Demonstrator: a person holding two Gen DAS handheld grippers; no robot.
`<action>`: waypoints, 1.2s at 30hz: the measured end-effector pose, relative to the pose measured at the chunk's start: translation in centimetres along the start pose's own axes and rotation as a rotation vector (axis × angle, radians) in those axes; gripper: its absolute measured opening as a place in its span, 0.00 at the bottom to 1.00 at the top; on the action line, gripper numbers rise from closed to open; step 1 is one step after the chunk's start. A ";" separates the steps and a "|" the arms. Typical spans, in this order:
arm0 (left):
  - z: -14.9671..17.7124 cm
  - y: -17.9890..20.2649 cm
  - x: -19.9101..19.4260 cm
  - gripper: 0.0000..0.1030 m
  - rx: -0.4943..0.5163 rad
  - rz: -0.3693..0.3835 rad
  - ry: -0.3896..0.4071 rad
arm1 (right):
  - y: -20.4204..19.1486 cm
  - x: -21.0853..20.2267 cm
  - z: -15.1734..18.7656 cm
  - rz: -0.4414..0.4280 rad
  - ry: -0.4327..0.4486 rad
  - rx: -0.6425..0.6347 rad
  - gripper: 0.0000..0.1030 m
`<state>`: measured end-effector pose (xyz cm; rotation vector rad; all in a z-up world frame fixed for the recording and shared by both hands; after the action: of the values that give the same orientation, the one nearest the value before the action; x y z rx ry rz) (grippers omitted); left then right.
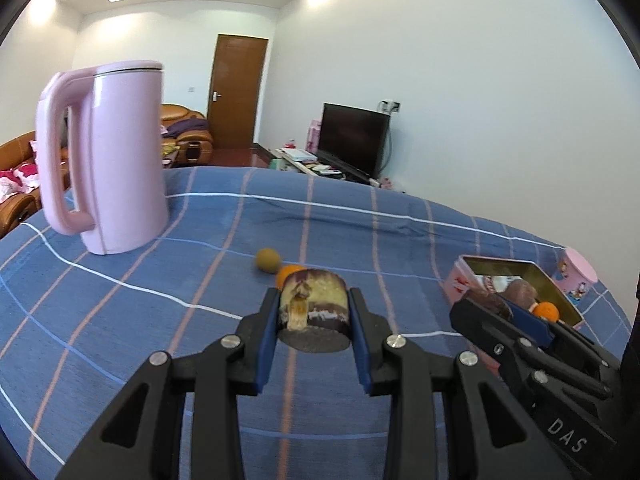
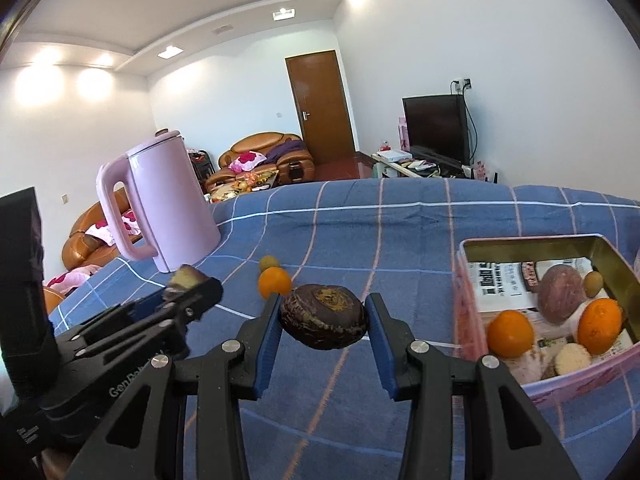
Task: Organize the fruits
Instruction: 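Carry the sliced fruit and brown fruit over the pink tin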
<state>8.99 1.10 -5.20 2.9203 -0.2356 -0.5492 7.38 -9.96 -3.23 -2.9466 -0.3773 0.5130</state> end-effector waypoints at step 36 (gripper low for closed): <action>1.2 22.2 4.7 0.34 0.214 0.221 -0.016 | 21.6 -6.0 -2.8 0.387 0.059 -0.030 0.43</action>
<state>10.12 -21.52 -3.85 3.0368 -0.6472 -0.5424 7.66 -32.53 -2.30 -3.0637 0.1993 0.4605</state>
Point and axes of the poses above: each gripper's, at about its wrist camera, not at the fingertips, and x roughly the way its jaws point, y to its right, z to its underside, the point moved 9 cm from there along x, roughly the way its jaws point, and after that the axes turned 9 degrees about y, right-handed, at the moved point
